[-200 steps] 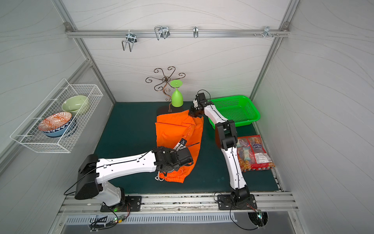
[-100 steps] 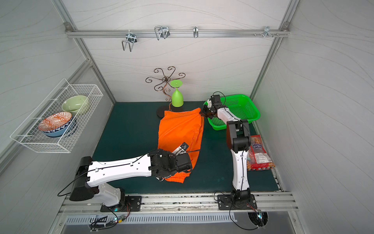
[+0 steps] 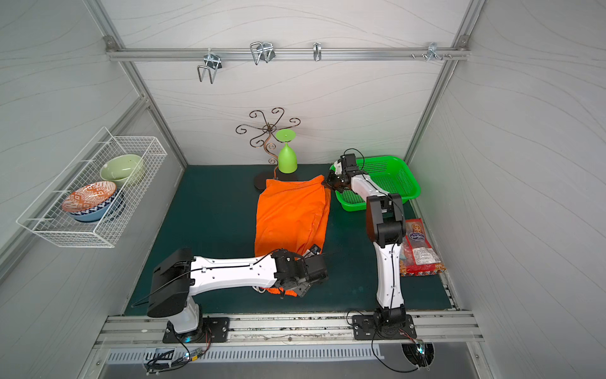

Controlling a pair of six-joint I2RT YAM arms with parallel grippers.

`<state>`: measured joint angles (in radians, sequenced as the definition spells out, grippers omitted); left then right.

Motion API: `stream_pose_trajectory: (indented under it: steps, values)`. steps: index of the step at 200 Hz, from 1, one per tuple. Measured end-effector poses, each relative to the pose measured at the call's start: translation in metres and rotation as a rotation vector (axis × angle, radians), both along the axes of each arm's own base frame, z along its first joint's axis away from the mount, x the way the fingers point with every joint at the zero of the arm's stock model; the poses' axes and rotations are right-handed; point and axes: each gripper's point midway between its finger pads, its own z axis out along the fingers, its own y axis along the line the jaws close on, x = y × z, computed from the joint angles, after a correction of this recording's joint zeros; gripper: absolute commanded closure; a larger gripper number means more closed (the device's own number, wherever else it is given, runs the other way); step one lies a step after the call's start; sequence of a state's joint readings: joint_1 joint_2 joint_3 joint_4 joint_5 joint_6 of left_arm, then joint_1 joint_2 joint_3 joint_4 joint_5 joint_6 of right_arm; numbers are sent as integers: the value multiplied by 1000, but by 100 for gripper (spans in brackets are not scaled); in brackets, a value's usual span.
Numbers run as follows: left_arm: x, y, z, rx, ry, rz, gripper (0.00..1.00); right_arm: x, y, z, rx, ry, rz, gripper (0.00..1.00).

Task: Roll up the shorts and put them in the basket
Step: Fold the shorts at the center of the board.

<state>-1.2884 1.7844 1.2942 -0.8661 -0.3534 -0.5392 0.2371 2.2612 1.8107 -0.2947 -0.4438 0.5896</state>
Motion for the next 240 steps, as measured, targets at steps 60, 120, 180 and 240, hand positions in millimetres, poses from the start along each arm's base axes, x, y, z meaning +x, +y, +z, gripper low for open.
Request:
stream_pose_trajectory:
  steps: [60,120,180,240]
  values:
    - [17,28,-6,144,-97,67,100,-2,10,5,2,-13,32,100]
    - [48,84,129,219,-420,25,100,-5,17,10,38,-12,56,100]
    - [15,80,118,432,-488,-227,100,-9,-1,-2,42,-5,31,100]
    - [-21,53,60,509,-423,-404,100,-7,-4,-5,0,-26,30,100]
